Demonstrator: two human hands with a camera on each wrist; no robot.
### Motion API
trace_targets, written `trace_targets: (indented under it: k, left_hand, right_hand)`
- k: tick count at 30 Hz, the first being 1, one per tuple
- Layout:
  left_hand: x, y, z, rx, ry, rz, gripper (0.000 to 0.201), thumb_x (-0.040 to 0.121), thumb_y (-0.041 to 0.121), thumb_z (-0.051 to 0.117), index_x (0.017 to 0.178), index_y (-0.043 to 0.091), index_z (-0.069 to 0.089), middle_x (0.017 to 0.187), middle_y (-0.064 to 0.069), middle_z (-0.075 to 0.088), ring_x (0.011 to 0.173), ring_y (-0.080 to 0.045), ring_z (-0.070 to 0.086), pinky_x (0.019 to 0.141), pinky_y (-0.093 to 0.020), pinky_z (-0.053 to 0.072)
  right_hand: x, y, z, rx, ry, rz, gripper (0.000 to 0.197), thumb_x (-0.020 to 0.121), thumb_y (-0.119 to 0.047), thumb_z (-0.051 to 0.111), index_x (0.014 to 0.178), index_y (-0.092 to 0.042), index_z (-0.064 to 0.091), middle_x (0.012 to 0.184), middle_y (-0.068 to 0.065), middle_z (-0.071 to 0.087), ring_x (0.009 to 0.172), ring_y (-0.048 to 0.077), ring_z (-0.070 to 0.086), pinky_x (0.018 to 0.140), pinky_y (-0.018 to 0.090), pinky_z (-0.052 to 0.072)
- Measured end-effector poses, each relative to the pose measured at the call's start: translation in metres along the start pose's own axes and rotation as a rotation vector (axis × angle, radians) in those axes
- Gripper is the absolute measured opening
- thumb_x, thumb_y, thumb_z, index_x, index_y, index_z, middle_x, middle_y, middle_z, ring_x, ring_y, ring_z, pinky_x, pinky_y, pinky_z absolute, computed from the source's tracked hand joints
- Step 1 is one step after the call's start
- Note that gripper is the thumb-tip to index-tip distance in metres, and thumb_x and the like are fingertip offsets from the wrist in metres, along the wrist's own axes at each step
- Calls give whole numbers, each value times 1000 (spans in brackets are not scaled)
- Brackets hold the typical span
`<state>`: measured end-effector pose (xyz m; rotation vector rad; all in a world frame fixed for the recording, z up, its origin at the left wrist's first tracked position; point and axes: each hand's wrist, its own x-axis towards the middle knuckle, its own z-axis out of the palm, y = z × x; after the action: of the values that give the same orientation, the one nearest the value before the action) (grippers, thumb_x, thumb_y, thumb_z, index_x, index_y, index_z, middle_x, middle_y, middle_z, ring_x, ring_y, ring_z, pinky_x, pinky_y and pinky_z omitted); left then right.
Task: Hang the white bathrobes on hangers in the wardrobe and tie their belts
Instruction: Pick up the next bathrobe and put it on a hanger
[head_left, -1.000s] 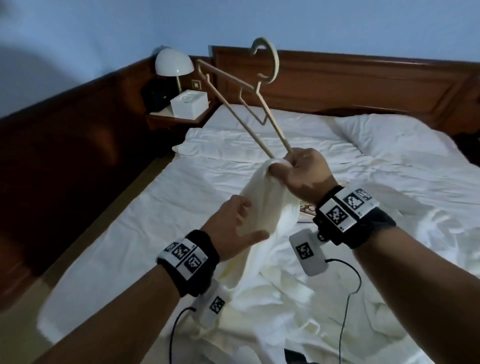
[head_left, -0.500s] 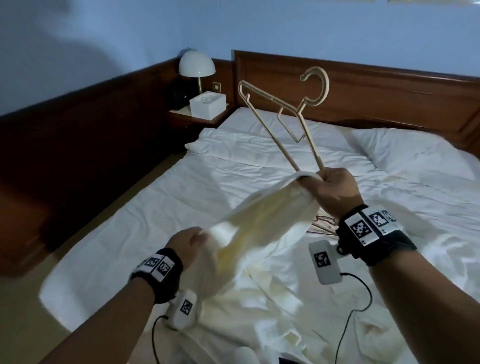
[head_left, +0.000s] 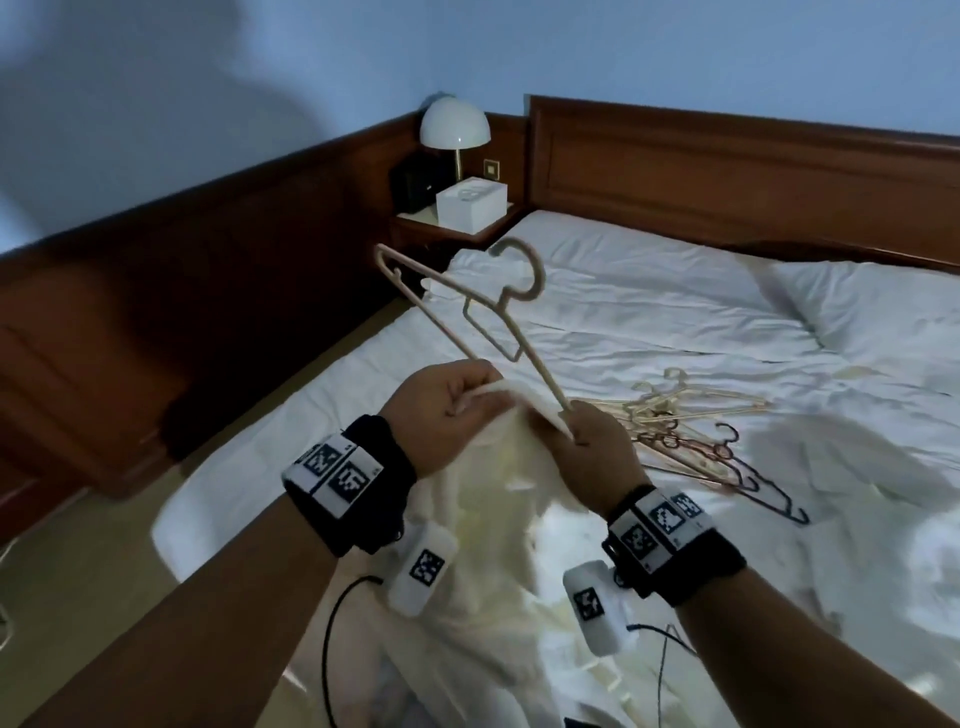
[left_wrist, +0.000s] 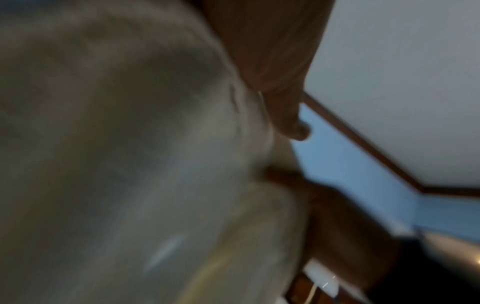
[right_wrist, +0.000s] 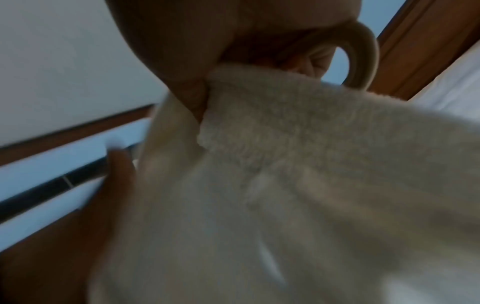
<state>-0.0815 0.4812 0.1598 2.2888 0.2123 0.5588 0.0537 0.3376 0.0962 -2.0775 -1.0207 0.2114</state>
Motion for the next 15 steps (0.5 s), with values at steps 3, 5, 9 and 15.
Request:
trace_targets:
  k: [3,5,9,15]
  left_hand:
    - [-13,-31,-5,91,-126,-222,43,67,64,72,73,24,59,60,7,54,53,-1,49,52,-14,36]
    - [-28,-54,4,267,-321,-341,50,62,75,64,69,26,56,59,9,53,55,-4,52,49,-15,36]
    - [-60,-92,8,214,-269,-488,61,63,79,61,72,18,62,63,8,58,57,-3,55,50,-14,39]
    - [-46,-84,-29,-1,129,-460,48,86,46,61,74,0,62,61,-6,55,48,-7,48,47,-18,38]
  right_hand:
    - [14,-8,-33,155,179,80,34,78,-35,70,55,-18,53,57,1,54,62,22,53,56,29,32]
    - [22,-10,-51,148,223,108,34,76,-20,75,53,-19,50,56,-1,55,61,22,54,57,29,38]
    - [30,2,-75,160,304,216,27,77,-23,74,57,-10,61,61,12,63,64,27,59,60,29,46]
    - [22,27,-81,97,249,305,34,79,-33,75,61,-6,65,56,6,59,57,21,55,57,27,41]
